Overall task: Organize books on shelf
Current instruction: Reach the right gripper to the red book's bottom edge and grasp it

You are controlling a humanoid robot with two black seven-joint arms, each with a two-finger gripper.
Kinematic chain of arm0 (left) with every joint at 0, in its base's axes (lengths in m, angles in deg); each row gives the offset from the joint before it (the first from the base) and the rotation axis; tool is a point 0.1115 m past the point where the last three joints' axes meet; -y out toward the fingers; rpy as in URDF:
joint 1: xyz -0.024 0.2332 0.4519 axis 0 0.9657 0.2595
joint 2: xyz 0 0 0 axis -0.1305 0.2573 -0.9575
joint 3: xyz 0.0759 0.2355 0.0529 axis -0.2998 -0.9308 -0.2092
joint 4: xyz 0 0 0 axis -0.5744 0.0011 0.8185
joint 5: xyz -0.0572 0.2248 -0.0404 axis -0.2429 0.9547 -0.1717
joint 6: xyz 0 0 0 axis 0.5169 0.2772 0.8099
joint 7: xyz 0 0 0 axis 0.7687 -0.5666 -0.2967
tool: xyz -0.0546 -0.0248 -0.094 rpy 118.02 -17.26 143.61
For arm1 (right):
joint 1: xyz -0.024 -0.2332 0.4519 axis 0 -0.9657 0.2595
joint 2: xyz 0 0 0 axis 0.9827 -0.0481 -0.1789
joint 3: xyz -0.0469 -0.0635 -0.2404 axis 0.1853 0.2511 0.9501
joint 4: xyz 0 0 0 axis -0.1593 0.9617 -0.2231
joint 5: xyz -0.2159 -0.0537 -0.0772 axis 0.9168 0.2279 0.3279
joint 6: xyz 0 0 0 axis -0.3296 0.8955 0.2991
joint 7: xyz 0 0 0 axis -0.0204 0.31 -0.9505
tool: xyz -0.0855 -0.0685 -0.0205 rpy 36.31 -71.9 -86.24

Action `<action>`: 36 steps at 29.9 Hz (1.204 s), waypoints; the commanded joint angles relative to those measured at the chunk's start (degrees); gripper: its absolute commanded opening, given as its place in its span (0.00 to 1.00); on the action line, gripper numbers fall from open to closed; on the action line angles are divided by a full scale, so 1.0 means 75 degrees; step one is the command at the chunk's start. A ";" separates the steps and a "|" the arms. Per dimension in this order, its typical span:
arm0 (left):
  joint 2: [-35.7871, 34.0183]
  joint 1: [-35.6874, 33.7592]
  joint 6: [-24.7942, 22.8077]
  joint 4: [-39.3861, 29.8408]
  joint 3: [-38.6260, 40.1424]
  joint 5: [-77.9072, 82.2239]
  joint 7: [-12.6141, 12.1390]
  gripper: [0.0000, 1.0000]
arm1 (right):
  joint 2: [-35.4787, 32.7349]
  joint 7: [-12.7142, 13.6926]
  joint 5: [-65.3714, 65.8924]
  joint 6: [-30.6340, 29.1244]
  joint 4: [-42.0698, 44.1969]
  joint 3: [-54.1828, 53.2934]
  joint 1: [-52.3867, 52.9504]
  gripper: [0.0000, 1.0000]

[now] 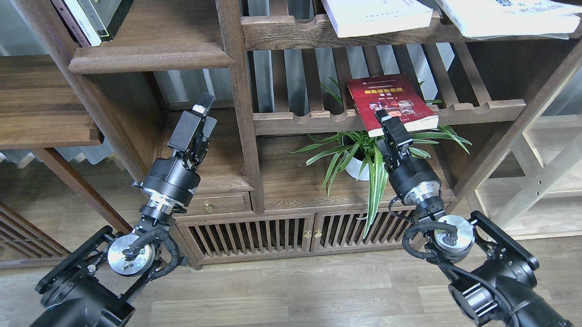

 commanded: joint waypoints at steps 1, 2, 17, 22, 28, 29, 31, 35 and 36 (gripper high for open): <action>0.0015 -0.0006 0.0000 -0.0025 -0.0124 0.0012 -0.0053 0.99 | -0.0011 0.0011 0.0003 -0.0002 0.0309 -0.0024 0.0042 1.00; 0.0039 -0.0006 0.0000 -0.0025 -0.0136 0.0035 -0.0065 0.99 | -0.0011 0.0011 -0.0008 -0.0002 0.0392 -0.0047 0.0042 1.00; 0.0039 -0.0100 0.0000 -0.0025 -0.0148 0.0059 -0.0089 0.99 | 0.0001 0.0011 -0.0008 -0.0002 0.1247 -0.0153 0.0639 1.00; 0.0015 -0.0112 0.0000 -0.0025 -0.0148 0.0059 -0.0089 0.99 | 0.0013 0.0011 -0.0067 -0.0014 0.1505 -0.0270 0.0827 1.00; 0.0015 -0.0112 0.0000 -0.0025 -0.0148 0.0071 -0.0089 0.99 | 0.0048 0.0023 -0.0113 -0.0014 0.1857 -0.0306 0.1026 1.00; 0.0027 -0.0112 0.0000 -0.0025 -0.0148 0.0071 -0.0089 0.99 | 0.0048 0.0023 -0.0149 -0.0014 0.1880 -0.0294 0.1050 1.00; 0.0027 -0.0123 0.0000 -0.0025 -0.0148 0.0071 -0.0089 0.99 | 0.0048 0.0035 -0.0219 -0.0014 0.1939 -0.0294 0.1085 1.00; 0.0015 -0.0147 0.0000 -0.0013 -0.0148 0.0071 -0.0100 0.99 | 0.0071 0.0151 -0.0231 -0.0014 0.2126 -0.0294 0.1132 1.00; 0.0015 -0.0147 0.0000 -0.0013 -0.0136 0.0071 -0.0089 0.99 | 0.0071 0.0187 -0.0231 -0.0014 0.2138 -0.0294 0.1132 1.00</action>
